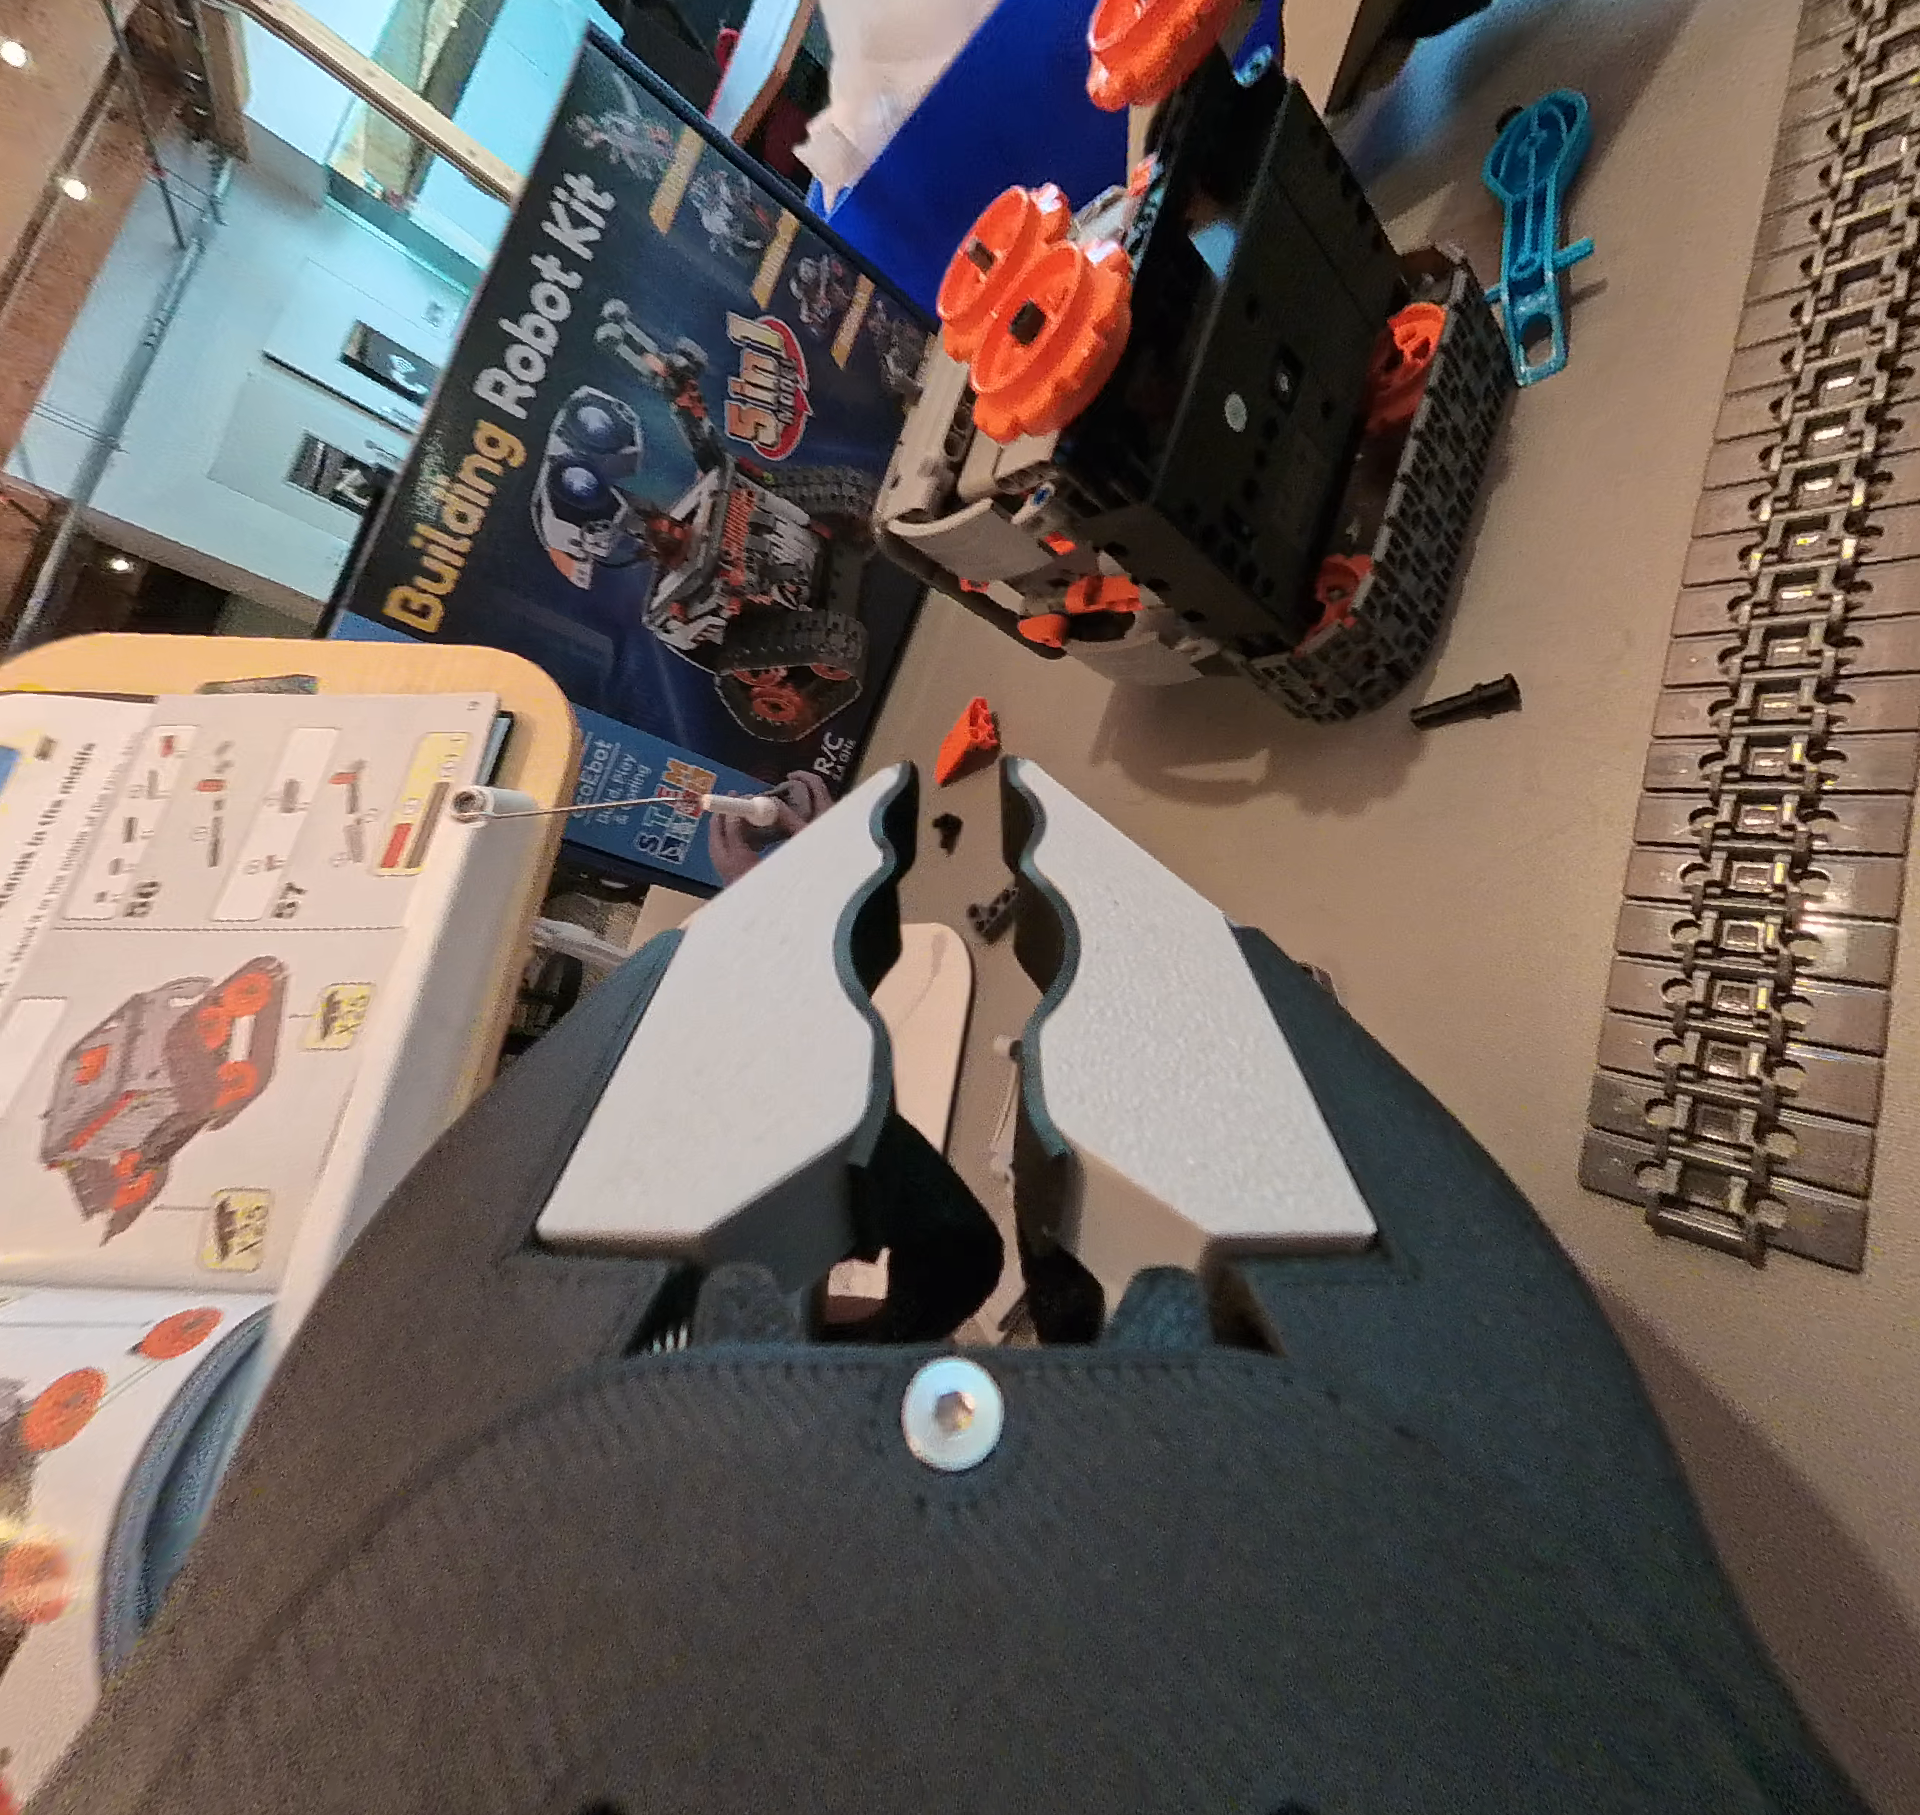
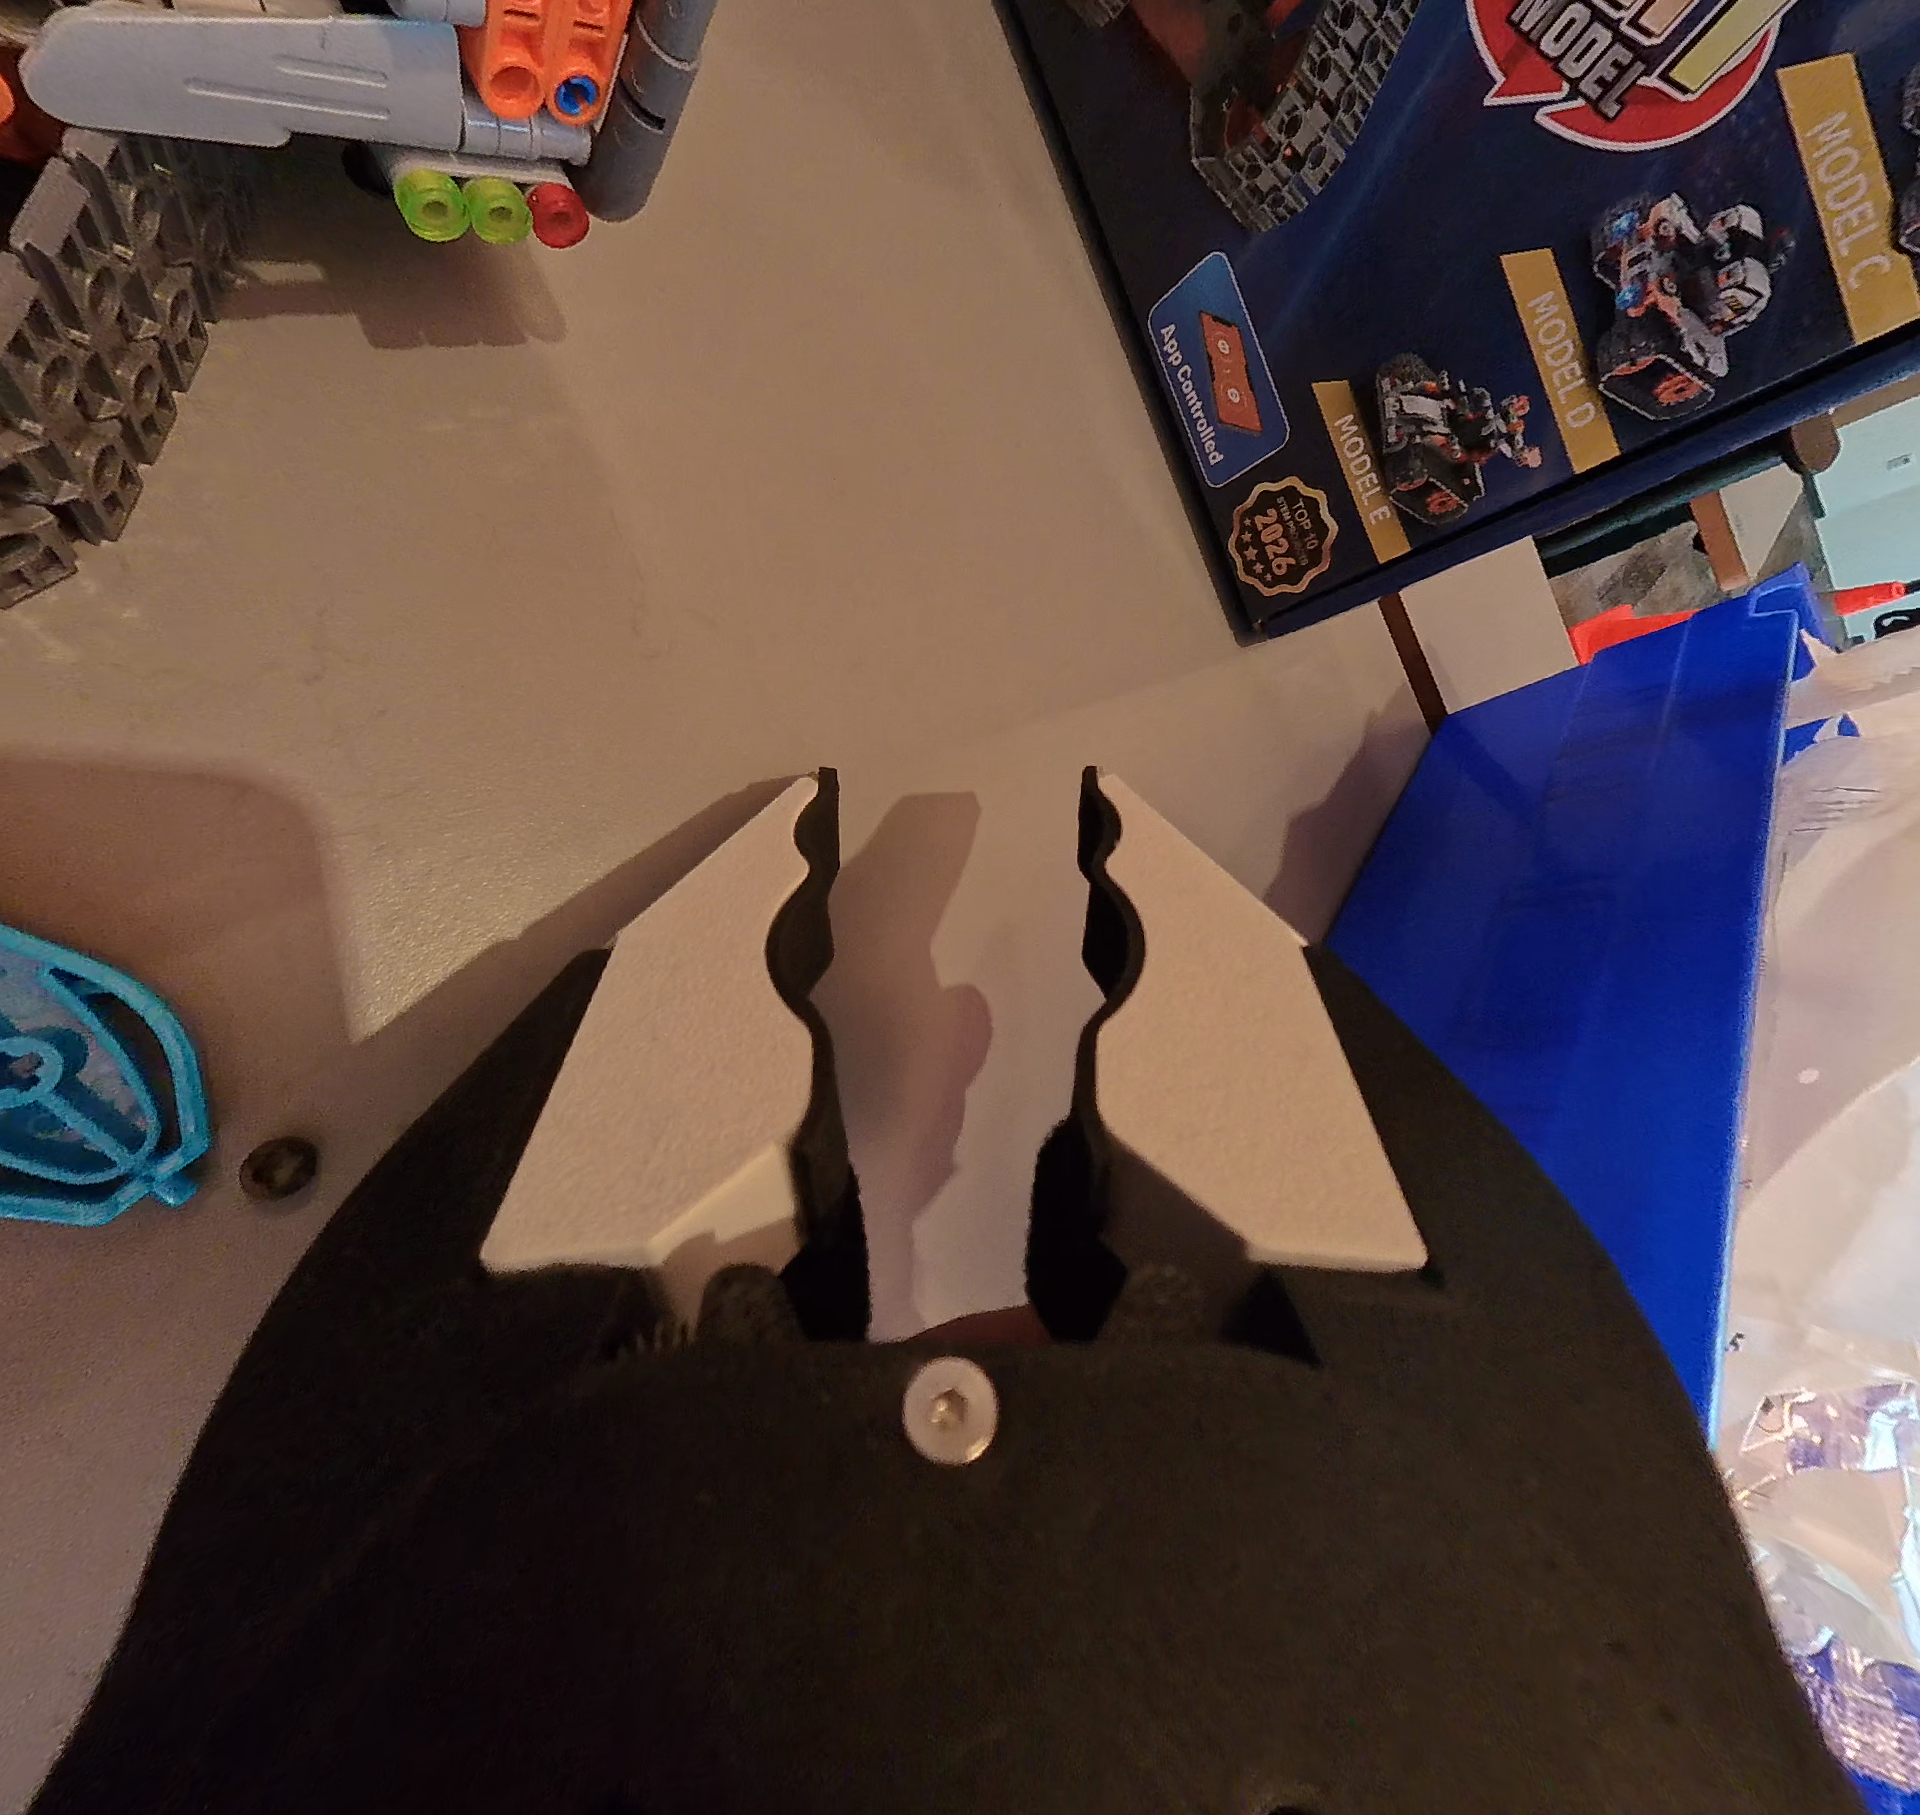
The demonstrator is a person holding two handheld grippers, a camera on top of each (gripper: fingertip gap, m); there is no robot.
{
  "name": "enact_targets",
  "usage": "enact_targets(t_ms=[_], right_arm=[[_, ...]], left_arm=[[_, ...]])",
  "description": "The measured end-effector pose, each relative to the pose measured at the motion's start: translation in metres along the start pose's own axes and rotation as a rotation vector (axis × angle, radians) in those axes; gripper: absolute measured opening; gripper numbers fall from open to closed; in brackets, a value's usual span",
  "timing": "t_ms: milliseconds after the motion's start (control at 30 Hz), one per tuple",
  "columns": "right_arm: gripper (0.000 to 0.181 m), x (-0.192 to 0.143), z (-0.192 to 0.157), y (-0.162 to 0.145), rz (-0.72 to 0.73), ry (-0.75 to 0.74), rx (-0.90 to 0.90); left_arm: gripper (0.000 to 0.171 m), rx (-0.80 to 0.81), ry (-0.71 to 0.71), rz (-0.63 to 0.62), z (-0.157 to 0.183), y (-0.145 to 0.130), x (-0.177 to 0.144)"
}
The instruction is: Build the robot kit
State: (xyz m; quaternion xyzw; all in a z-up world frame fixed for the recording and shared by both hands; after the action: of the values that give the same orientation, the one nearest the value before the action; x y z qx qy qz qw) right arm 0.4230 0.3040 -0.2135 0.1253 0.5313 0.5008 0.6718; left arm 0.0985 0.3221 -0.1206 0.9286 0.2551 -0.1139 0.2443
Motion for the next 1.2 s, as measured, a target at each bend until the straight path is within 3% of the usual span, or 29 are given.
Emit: enact_targets(t_ms=[200,500,600,767,1000,1100,1200], right_arm=[[0.044,-0.007,0.005,0.003,0.021,-0.027,0.025],[0.043,-0.019,0.000,0.011,0.056,-0.052,0.035],[0.043,-0.017,0.000,0.008,0.047,-0.048,0.035],[0.043,-0.016,-0.004,0.009,0.046,-0.041,0.024],[0.043,-0.016,-0.008,0.011,0.045,-0.029,0.009],[0.044,-0.016,-0.010,0.011,0.042,-0.019,0.005],[0.044,-0.015,-0.013,0.012,0.040,-0.011,-0.001]], left_arm=[[0.016,-0.007,0.099,-0.039,-0.027,-0.014,-0.029],[0.015,-0.136,0.183,-0.089,-0.059,-0.061,-0.103],[0.012,-0.110,0.191,-0.174,-0.060,-0.083,-0.127],[0.008,-0.107,-0.004,-0.192,-0.024,-0.085,-0.148],[0.014,-0.261,-0.500,-0.234,0.072,-0.083,-0.154],[0.015,-0.288,-0.600,-0.243,0.093,-0.085,-0.152],[0.017,-0.303,-0.592,-0.265,0.095,-0.090,-0.141]])
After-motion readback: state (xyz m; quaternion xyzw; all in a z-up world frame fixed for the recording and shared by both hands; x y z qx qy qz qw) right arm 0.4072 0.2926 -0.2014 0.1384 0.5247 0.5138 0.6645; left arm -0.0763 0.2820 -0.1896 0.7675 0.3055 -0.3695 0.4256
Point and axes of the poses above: each gripper's, where its closed fingertips meet, x out along the fingers, y out of its top, z = x × y across the jaws, the point moved 5 cm from there along -x, back along the fingers, and after that the axes turned 14 degrees about x, right-handed, at the moved point
